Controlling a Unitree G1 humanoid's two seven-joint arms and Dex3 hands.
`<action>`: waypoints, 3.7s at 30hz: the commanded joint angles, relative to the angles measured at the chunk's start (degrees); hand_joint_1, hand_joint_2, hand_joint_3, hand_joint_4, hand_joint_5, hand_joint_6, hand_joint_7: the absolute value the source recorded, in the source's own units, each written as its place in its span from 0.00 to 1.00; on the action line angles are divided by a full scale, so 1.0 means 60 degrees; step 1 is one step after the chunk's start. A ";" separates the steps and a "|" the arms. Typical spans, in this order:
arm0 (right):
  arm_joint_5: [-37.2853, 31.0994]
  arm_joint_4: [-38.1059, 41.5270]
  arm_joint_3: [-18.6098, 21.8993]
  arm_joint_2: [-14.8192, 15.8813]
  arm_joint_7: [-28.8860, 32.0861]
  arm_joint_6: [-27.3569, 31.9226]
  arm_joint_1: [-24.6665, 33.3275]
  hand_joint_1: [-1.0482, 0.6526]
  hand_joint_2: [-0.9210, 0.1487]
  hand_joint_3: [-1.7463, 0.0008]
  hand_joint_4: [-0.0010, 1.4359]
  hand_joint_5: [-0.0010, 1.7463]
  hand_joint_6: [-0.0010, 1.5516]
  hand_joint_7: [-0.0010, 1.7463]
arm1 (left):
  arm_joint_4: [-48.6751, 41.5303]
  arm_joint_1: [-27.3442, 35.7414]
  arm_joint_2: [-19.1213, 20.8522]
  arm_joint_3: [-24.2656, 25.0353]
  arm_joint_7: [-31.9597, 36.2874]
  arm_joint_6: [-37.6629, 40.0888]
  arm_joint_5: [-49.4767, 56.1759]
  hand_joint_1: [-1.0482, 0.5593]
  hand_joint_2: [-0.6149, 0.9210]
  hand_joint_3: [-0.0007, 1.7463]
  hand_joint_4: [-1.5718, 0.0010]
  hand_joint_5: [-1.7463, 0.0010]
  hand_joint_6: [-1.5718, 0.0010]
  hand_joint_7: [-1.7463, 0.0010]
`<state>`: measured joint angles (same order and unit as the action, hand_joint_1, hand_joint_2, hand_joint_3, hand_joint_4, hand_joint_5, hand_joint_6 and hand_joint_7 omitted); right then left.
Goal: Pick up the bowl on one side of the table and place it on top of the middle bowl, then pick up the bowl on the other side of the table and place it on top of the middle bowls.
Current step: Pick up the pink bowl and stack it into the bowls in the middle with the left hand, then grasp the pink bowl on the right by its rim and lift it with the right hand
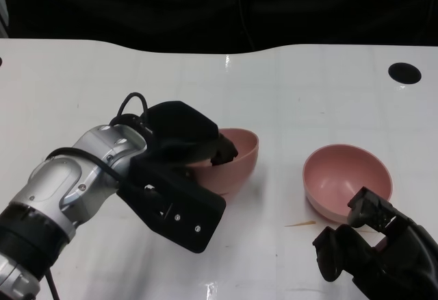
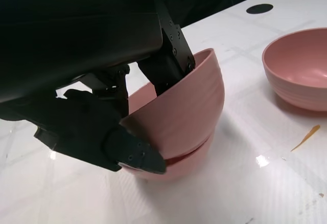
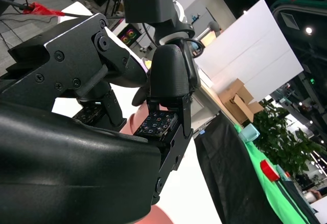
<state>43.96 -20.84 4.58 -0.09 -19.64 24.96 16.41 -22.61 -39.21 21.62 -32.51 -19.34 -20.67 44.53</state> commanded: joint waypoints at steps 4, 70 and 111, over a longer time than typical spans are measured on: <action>0.0073 0.0041 0.0124 0.0115 -0.0146 -0.0062 -0.0001 0.59 0.39 0.34 0.58 1.00 0.54 0.80 | 0.0519 0.0201 0.0265 -0.0041 -0.0401 0.0557 0.0350 0.05 1.00 0.29 0.87 1.00 0.71 1.00; 0.0007 0.0640 0.0638 0.0534 -0.0500 0.0009 -0.0369 0.60 0.40 0.30 0.60 1.00 0.52 0.84 | 0.9021 0.9394 -0.0997 0.6867 -0.0154 0.5876 -1.1082 0.80 0.75 0.86 0.37 0.00 0.47 0.00; -1.5675 -0.0491 0.0284 0.2704 0.1170 -0.8293 -0.1075 0.12 0.00 0.80 0.23 0.00 0.25 0.00 | 0.9485 0.9852 -0.0053 0.7163 -0.0333 0.8447 -1.1929 0.85 0.91 0.74 0.42 0.00 0.51 0.00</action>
<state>-48.76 -23.19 7.06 14.70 -11.52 -26.47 11.11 33.62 19.62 21.11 9.74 -21.88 29.57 -26.88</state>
